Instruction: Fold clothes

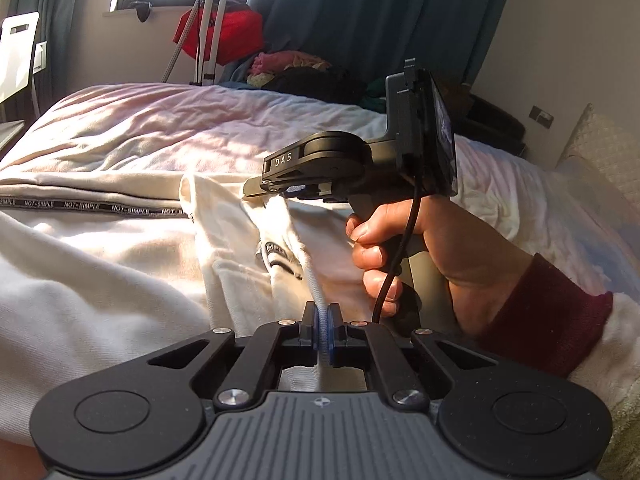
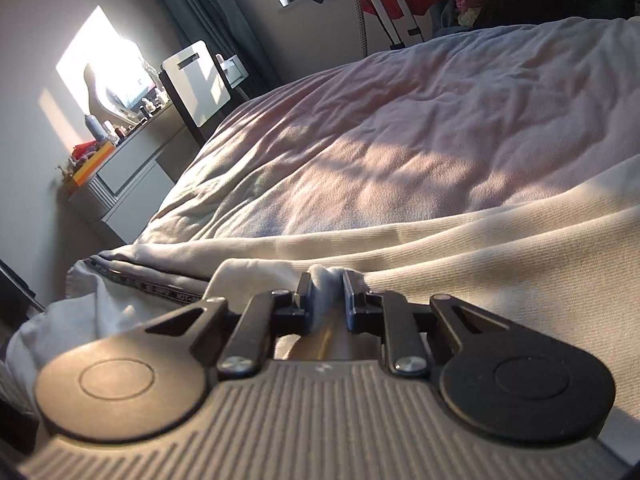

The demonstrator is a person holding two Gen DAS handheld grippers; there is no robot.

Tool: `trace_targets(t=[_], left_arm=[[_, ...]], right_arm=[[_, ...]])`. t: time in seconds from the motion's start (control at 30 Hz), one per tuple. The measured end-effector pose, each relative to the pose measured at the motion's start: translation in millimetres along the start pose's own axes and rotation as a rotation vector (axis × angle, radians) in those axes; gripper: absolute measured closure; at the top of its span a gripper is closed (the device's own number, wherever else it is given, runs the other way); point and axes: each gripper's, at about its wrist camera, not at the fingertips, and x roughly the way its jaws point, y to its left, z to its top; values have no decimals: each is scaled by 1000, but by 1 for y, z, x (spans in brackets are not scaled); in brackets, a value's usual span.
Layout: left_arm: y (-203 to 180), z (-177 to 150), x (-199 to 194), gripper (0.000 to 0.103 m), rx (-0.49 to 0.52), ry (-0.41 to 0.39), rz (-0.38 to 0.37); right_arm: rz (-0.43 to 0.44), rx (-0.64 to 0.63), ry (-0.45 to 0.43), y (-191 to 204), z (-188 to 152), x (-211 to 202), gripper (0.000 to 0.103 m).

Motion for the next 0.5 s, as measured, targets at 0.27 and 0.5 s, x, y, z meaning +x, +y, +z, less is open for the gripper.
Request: trace_targets(t=[0.27, 0.5], left_arm=[[-2, 4, -6, 77, 12, -4, 0], [-7, 7, -43, 55, 38, -99, 28]], right_arm=[[-54, -18, 9, 8, -2, -8, 81], [-91, -1, -94, 16, 9, -67, 21]])
